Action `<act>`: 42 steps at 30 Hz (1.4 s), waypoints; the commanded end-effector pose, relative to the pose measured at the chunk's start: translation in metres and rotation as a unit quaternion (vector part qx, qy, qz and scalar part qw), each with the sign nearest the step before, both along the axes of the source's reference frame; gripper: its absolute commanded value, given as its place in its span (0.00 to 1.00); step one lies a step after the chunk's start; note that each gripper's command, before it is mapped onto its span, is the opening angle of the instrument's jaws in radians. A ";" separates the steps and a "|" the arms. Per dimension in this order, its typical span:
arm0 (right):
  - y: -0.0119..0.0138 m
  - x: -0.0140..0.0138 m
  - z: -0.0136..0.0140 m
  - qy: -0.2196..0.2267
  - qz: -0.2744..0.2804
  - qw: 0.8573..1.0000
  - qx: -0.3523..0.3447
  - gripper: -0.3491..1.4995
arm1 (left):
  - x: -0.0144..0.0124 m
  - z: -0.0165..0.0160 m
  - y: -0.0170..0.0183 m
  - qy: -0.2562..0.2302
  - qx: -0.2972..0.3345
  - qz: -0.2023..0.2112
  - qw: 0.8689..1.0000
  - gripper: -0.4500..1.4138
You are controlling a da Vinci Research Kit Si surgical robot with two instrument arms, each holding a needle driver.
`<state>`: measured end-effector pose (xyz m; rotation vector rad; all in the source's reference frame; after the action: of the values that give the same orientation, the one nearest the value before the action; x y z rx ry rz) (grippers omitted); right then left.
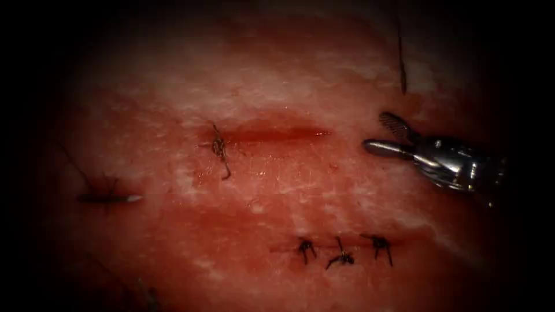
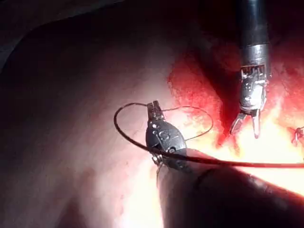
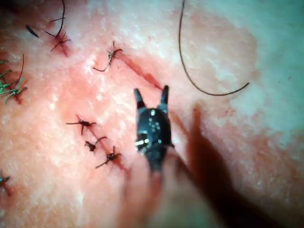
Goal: Wound Closure
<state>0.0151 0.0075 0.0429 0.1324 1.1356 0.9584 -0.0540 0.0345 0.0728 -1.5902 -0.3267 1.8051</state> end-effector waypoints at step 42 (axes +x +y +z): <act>-0.0016 0.0064 -0.0003 0.012 -0.145 0.989 -0.036 0.74 | 0.0105 0.0017 -0.0316 0.278 -0.080 0.231 0.929 0.47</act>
<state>0.0209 0.0067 0.0422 0.2417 1.1351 0.6559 -0.0430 0.0034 0.0741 -1.0729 -0.2838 2.6248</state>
